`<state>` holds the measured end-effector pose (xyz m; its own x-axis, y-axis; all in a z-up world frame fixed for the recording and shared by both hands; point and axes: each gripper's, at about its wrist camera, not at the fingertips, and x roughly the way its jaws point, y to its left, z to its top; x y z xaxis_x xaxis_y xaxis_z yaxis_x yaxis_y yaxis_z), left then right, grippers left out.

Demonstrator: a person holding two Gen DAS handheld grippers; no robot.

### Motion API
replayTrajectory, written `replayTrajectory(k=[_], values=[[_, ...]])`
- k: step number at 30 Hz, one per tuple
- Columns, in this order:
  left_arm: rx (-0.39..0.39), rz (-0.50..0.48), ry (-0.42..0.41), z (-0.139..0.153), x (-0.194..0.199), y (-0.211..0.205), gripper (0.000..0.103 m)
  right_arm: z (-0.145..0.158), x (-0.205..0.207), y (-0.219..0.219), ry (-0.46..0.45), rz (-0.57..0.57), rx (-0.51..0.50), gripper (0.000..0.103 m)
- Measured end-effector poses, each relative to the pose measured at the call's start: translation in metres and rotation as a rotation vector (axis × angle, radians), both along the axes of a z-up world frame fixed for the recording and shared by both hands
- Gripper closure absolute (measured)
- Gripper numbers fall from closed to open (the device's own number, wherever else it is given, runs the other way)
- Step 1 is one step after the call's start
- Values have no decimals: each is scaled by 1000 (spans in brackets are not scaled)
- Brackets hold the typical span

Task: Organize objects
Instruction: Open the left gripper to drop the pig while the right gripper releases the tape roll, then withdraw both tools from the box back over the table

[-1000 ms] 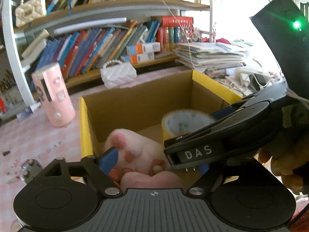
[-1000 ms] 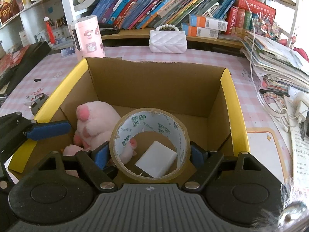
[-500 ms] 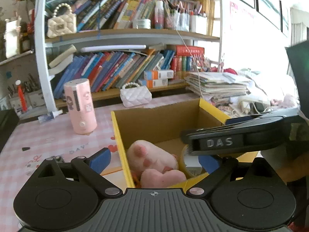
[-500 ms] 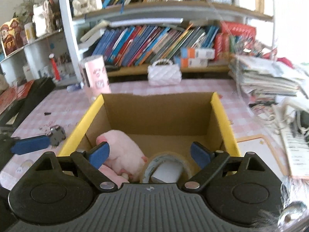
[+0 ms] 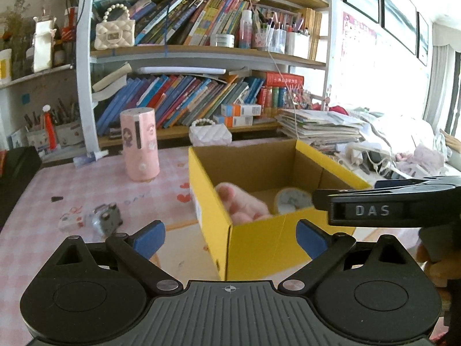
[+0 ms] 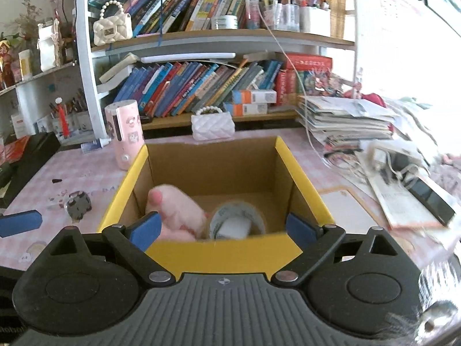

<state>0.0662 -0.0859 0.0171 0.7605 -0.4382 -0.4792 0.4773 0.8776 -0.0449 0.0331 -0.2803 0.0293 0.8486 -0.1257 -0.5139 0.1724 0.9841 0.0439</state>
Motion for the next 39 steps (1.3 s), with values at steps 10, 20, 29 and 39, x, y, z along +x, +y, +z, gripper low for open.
replayTrajectory(k=[10, 20, 29, 39], values=[[55, 9, 93, -19, -29, 43, 4, -22, -46, 40, 100, -63, 34, 7], [95, 23, 136, -28, -53, 76, 4, -39, -77, 79, 159, -52, 76, 7], [114, 92, 154, -30, -71, 113, 4, -47, -85, 115, 187, 4, 99, 7], [101, 203, 161, -28, -80, 157, 4, -47, -80, 159, 198, 114, 85, 7]])
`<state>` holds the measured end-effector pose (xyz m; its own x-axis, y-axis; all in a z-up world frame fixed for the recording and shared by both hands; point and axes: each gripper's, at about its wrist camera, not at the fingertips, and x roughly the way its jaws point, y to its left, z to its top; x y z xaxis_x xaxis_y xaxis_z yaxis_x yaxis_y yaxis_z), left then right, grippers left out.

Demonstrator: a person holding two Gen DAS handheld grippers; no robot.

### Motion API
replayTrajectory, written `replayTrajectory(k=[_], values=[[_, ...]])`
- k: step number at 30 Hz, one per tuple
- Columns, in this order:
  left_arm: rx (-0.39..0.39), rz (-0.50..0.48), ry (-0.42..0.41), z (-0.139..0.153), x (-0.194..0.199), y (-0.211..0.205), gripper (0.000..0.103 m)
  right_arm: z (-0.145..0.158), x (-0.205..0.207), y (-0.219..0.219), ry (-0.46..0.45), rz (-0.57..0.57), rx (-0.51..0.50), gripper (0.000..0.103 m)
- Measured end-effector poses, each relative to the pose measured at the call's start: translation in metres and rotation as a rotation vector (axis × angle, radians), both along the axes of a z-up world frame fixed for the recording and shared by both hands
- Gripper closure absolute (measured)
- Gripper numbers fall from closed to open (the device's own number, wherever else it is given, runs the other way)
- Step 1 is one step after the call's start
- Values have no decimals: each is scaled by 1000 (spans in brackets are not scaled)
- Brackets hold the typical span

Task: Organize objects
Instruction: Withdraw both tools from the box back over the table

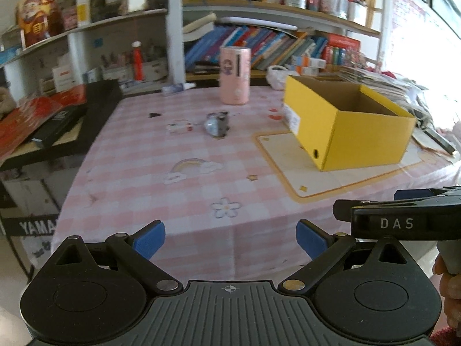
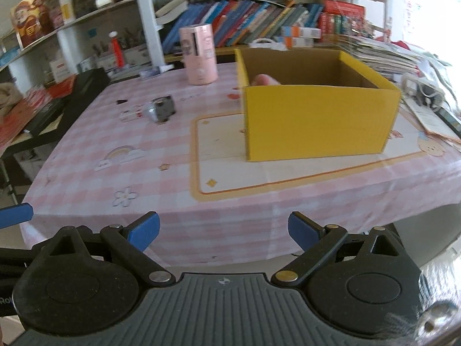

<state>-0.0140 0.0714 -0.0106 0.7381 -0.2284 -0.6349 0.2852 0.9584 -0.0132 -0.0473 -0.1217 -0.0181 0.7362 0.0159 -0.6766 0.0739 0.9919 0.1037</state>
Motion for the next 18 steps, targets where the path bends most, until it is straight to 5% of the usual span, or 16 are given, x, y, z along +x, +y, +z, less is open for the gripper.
replayTrajectory(k=[18], values=[[-19, 138, -13, 4, 14, 41, 4, 9, 30, 47, -22, 130, -17, 6]])
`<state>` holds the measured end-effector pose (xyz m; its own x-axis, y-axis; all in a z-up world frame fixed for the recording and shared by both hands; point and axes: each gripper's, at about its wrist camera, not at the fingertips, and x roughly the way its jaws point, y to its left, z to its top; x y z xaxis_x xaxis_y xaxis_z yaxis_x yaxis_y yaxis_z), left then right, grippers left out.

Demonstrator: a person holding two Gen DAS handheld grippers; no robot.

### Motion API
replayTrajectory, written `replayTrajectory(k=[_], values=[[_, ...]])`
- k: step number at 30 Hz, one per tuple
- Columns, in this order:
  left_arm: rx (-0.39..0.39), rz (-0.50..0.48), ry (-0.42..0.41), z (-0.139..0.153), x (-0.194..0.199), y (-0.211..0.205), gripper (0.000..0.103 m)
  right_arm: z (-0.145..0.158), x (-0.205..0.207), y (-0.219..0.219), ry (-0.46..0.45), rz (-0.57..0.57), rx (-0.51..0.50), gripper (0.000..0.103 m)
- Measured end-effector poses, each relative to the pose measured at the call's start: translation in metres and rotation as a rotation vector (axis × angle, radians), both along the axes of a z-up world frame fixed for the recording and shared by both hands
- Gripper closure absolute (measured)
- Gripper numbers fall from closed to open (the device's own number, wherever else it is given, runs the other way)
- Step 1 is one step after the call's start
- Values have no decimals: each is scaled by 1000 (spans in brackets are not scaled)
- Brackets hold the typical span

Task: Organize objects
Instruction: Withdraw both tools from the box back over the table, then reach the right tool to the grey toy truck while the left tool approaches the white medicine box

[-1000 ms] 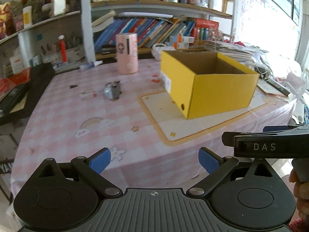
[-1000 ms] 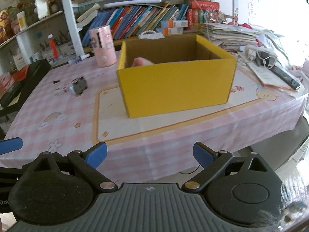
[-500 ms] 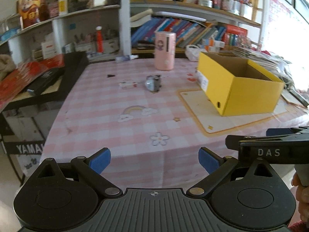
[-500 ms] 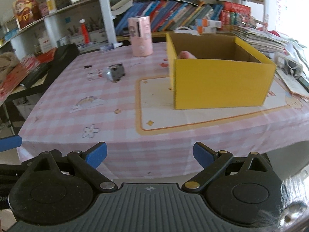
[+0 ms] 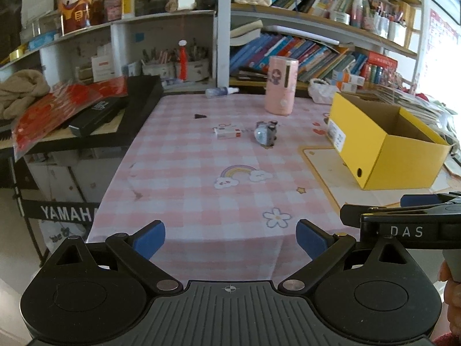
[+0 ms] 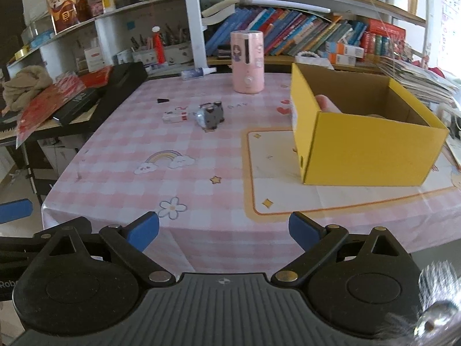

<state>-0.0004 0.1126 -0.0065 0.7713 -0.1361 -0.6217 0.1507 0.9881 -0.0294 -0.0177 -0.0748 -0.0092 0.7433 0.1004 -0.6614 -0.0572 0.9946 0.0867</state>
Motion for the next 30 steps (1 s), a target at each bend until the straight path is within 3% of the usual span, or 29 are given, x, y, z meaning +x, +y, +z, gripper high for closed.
replayTrajectory(k=[13, 25, 27, 30], values=[[-7, 70, 2, -4, 58, 6, 4, -5, 70, 15, 19, 82, -1, 6], [-15, 54, 1, -4, 128, -15, 4, 0, 154, -1, 8, 89, -7, 9], [-11, 46, 5, -5, 136, -18, 4, -1, 167, -3, 15, 91, 12, 16], [-1, 42, 12, -6, 147, -21, 4, -4, 186, -5, 36, 96, 41, 19]])
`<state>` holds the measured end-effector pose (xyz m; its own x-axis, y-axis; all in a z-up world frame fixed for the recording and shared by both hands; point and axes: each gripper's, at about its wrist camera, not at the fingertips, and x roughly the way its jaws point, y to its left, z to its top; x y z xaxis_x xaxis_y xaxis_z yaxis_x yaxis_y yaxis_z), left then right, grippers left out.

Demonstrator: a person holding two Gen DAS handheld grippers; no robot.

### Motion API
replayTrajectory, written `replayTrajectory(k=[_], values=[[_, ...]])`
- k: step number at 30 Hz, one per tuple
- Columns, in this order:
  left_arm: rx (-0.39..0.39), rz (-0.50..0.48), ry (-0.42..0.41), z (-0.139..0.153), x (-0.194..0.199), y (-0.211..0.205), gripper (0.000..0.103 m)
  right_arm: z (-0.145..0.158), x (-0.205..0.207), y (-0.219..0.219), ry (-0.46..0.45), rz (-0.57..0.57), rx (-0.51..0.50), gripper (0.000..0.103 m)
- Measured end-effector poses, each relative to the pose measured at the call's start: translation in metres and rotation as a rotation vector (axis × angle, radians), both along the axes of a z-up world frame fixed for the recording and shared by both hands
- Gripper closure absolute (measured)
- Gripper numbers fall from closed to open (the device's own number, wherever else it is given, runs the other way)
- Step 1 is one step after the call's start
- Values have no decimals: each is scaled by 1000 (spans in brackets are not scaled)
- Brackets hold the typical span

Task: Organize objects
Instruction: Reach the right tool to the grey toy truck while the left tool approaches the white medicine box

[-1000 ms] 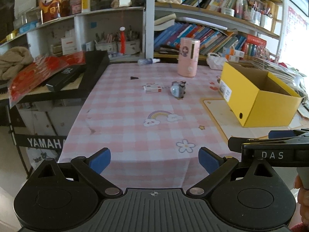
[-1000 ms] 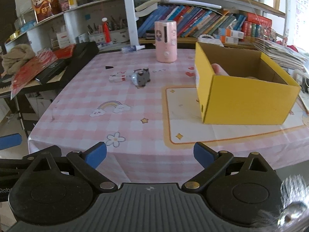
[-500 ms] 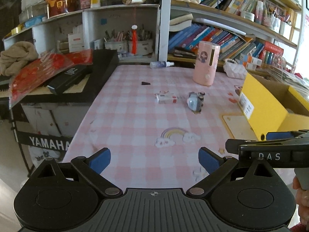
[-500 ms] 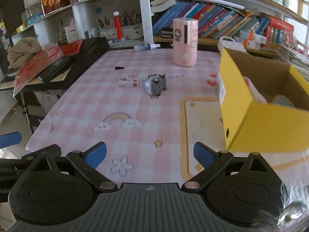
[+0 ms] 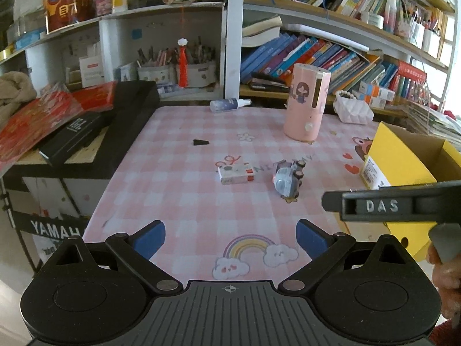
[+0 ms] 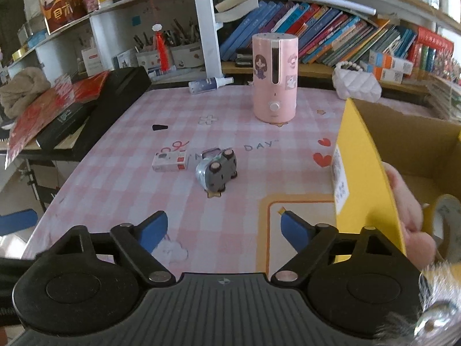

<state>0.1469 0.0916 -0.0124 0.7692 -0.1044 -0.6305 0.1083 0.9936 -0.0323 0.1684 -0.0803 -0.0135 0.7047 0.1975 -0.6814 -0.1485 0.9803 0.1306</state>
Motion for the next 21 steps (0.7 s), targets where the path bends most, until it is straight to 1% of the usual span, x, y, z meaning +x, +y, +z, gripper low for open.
replayTrajectory(k=[2, 5, 10, 16, 17, 18, 21], values=[[10, 3, 4, -1, 7, -1, 4, -1, 13, -1, 7, 8, 21, 22], [27, 13, 12, -3, 19, -3, 4, -2, 32, 0, 11, 18, 39, 22], [48, 27, 32, -7, 39, -2, 4, -8, 62, 4, 19, 37, 47, 22], [77, 37, 52, -12, 64, -2, 4, -24, 100, 20, 65, 54, 32, 22], [83, 37, 55, -13, 67, -2, 4, -27, 105, 23, 71, 55, 31, 25], [88, 36, 58, -15, 70, -3, 4, -31, 111, 26, 82, 52, 27, 29], [96, 30, 71, -18, 79, -5, 5, -43, 128, 32, 117, 44, 12, 36]])
